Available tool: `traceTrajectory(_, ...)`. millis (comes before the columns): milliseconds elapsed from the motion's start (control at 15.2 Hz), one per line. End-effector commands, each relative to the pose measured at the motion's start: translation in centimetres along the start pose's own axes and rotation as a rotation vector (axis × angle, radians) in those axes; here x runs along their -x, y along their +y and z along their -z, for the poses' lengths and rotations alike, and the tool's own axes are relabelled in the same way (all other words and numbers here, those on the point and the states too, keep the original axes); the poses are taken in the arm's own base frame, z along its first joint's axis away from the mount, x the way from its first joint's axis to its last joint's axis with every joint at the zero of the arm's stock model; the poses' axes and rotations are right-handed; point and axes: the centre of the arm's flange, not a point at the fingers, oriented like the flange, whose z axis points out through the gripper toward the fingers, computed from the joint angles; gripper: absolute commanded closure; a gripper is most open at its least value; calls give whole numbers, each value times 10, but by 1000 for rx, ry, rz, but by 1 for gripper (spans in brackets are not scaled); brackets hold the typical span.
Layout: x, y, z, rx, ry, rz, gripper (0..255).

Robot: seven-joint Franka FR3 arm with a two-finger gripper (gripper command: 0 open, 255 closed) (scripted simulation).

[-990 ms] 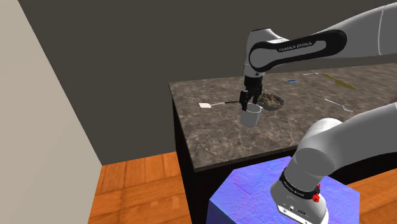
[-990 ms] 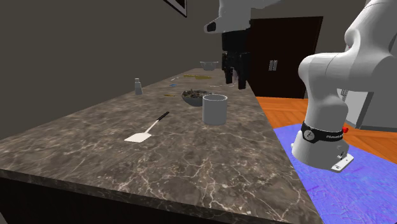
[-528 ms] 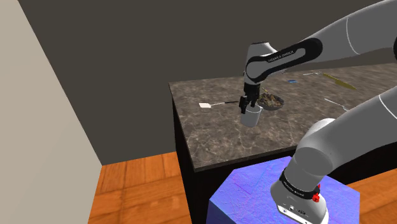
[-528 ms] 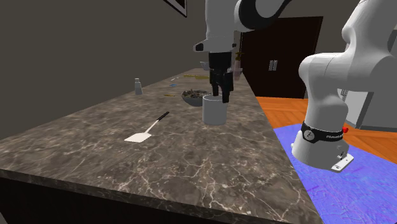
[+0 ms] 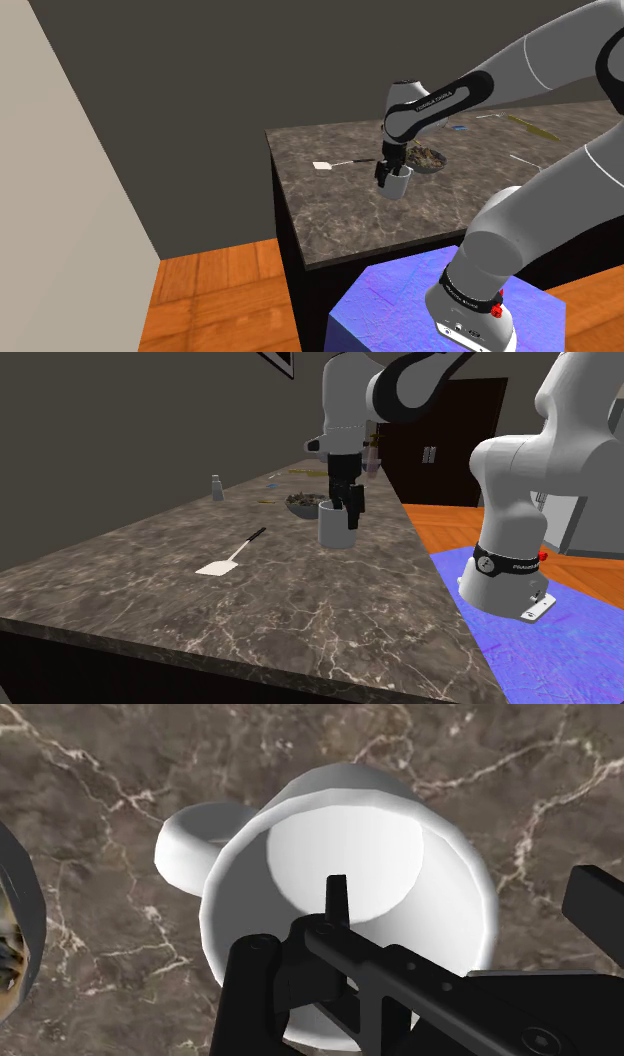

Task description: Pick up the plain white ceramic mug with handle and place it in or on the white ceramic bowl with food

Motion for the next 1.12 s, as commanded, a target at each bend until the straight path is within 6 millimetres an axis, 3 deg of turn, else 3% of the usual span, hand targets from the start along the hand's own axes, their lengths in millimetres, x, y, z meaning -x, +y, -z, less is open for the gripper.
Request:
traceTrajectory(0, -1, -1, -2, 0, 0, 0, 0)
traceTrajectory(330, -1, -1, -2, 0, 0, 0, 0)
traceTrajectory(396, -1, -1, -2, 0, 0, 0, 255)
traceTrajectory(1056, 0, -1, 3, 0, 0, 0, 255)
